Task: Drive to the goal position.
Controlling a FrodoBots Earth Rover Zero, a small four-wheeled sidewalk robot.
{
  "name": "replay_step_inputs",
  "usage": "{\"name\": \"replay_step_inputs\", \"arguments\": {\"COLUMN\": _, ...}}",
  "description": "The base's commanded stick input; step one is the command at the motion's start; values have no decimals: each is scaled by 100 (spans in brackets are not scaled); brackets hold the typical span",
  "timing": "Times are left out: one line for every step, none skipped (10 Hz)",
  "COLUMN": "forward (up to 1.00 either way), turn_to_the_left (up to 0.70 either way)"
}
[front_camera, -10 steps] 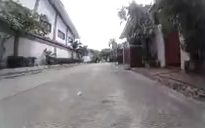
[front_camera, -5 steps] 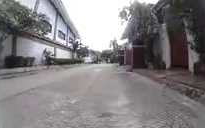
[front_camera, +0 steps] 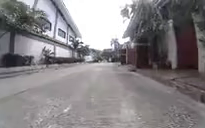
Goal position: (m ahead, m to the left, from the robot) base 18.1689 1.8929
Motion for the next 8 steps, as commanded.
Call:
{"name": "replay_step_inputs", "arguments": {"forward": 70, "turn_to_the_left": 0}}
{"name": "replay_step_inputs", "arguments": {"forward": 70, "turn_to_the_left": 0}}
{"name": "replay_step_inputs", "arguments": {"forward": 70, "turn_to_the_left": 0}}
{"name": "replay_step_inputs", "arguments": {"forward": 70, "turn_to_the_left": 0}}
{"name": "replay_step_inputs", "arguments": {"forward": 70, "turn_to_the_left": 0}}
{"name": "replay_step_inputs", "arguments": {"forward": 70, "turn_to_the_left": 0}}
{"name": "replay_step_inputs", "arguments": {"forward": 70, "turn_to_the_left": 0}}
{"name": "replay_step_inputs", "arguments": {"forward": 70, "turn_to_the_left": 0}}
